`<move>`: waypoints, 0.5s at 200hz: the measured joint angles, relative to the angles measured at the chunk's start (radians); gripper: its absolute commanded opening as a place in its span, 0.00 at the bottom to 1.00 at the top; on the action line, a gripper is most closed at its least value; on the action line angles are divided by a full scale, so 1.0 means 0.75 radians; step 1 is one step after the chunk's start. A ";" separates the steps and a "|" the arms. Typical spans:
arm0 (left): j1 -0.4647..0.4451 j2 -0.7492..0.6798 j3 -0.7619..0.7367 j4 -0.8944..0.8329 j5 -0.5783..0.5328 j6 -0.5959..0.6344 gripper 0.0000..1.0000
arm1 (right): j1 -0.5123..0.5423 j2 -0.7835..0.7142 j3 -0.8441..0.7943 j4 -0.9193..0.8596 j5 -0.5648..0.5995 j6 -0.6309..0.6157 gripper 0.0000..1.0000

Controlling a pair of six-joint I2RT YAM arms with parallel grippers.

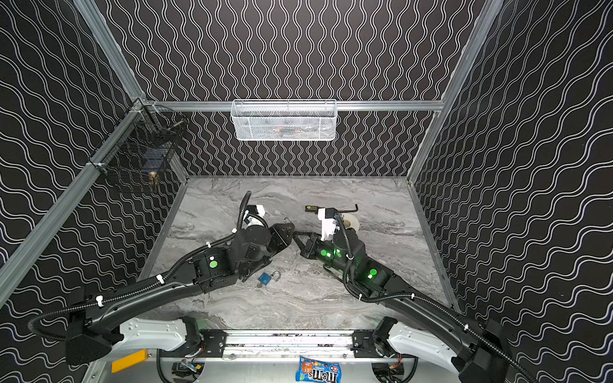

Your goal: Unlock with the key

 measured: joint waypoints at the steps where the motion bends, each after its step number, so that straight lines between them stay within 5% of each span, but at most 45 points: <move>1: 0.000 0.000 0.000 -0.001 0.000 0.000 0.00 | 0.000 0.001 0.001 -0.002 0.000 -0.002 0.00; 100: -0.028 -0.017 -0.006 -0.053 -0.002 -0.029 0.00 | 0.031 -0.031 -0.021 -0.034 0.030 -0.142 0.00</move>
